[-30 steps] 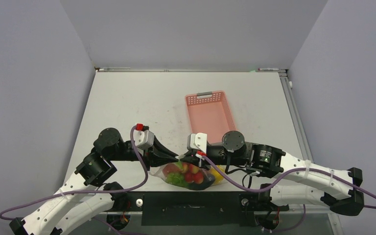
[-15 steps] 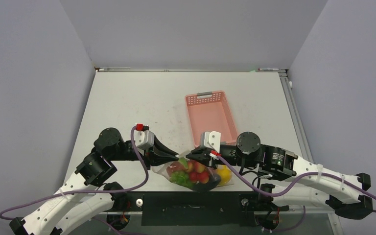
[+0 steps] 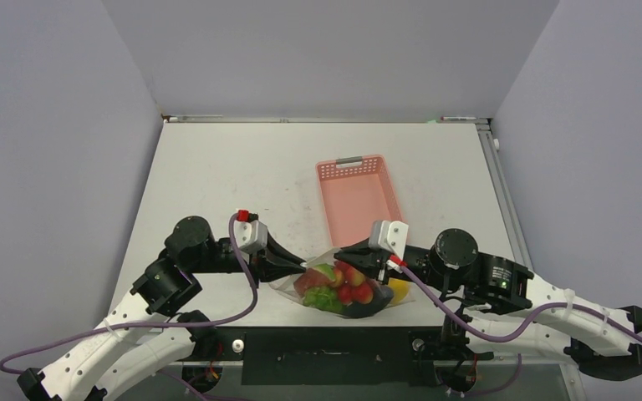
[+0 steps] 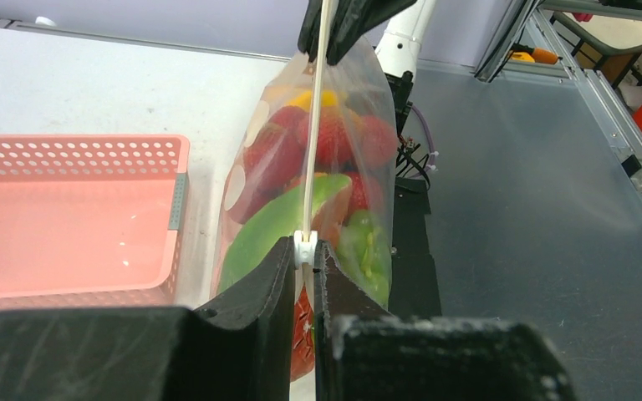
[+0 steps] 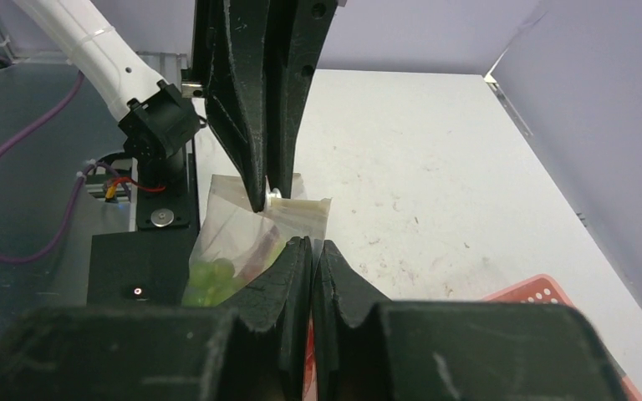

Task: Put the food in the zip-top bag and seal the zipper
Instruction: Zip the zipper food storage bag at the center of the board.

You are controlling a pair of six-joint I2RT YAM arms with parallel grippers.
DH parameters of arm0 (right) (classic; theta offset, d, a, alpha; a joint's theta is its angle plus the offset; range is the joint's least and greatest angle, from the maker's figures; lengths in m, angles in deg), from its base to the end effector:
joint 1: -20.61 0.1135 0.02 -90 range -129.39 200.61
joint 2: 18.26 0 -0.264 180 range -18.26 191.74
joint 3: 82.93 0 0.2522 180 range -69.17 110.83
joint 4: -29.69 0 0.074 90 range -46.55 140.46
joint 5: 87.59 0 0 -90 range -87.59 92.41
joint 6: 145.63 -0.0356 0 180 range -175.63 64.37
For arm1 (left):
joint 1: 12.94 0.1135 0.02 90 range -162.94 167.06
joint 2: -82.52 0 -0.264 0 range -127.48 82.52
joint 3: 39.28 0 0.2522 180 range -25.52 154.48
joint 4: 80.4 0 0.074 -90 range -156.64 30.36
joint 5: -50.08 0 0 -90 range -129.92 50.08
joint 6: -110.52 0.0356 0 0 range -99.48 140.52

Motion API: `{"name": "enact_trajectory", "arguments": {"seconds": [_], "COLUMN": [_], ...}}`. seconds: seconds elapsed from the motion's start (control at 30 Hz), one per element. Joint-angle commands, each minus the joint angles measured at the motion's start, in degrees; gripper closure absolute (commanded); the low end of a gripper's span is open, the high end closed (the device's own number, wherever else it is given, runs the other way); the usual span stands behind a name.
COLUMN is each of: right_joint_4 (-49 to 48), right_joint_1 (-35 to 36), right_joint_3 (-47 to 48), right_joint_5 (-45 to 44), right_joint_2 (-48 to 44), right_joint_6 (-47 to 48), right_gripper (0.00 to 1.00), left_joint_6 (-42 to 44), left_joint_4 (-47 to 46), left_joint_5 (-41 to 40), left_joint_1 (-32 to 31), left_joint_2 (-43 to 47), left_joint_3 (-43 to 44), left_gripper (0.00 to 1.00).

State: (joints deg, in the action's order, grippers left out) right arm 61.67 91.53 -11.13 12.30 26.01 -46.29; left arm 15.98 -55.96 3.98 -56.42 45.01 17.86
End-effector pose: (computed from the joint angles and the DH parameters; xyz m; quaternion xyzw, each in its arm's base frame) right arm 0.0476 0.1564 0.4059 -0.5161 0.5214 0.4007 0.5488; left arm 0.0900 -0.1194 0.3506 0.4661 0.5594 -0.5068 0.4615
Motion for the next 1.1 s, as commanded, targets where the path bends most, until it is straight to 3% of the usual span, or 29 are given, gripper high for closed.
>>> {"name": "enact_trajectory", "arguments": {"seconds": [0.0, 0.5, 1.07], "right_joint_4": [-8.3, -5.1, -9.3], "right_joint_1": [-0.3, -0.3, -0.3], "right_joint_3": [1.2, -0.7, -3.9], "right_joint_5": [-5.6, -13.8, -25.3], "right_joint_2": [-4.0, -8.8, -12.2], "right_joint_6": [1.3, 0.9, 1.0], "right_gripper": [0.95, 0.95, 0.95], "left_joint_6": [1.3, 1.4, -0.3], "left_joint_4": [5.7, 8.1, 11.7], "left_joint_5": [-0.6, -1.3, -3.8], "left_joint_1": [-0.2, -0.1, -0.2], "left_joint_2": [-0.4, -0.3, 1.8], "left_joint_3": [0.7, 1.2, 1.3], "left_gripper": [1.0, 1.0, 1.0]}}
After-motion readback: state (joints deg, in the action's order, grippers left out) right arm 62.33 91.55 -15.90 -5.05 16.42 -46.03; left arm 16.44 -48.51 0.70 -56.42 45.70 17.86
